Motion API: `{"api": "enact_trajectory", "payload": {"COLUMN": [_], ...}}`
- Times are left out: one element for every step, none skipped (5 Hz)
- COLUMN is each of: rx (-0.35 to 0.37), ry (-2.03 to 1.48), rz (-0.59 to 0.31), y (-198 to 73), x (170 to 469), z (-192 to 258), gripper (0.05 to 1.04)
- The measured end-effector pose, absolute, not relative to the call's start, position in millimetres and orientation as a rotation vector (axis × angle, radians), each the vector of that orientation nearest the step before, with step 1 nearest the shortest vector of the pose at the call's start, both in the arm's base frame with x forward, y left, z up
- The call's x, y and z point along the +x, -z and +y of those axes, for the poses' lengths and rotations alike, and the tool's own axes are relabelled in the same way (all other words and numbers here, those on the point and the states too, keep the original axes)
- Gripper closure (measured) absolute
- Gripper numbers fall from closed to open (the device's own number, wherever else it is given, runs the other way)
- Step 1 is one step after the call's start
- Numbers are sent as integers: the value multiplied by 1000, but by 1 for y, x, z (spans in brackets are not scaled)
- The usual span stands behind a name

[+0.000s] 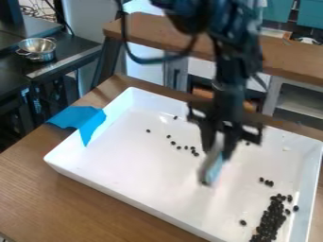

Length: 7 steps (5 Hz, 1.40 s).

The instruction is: Sweep into pile

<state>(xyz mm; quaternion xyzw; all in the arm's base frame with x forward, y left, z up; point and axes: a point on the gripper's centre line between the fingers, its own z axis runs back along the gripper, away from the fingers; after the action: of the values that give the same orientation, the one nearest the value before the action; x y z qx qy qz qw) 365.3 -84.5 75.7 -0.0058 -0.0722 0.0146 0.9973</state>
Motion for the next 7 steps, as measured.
{"api": "enact_trajectory", "payload": {"rx": [11, 13, 26, 50, 73, 108, 135], "ry": [6, 6, 21, 6, -27, -44, -77], "rz": [-156, -176, -141, -148, -136, -132, -120], "y": [-82, -86, -65, -60, -51, -50, -52], "x": [372, 389, 403, 416, 419, 418, 415], "z": [-46, 3, 37, 63, 83, 95, 107], "gripper": [732, 732, 732, 732, 732, 732, 732]}}
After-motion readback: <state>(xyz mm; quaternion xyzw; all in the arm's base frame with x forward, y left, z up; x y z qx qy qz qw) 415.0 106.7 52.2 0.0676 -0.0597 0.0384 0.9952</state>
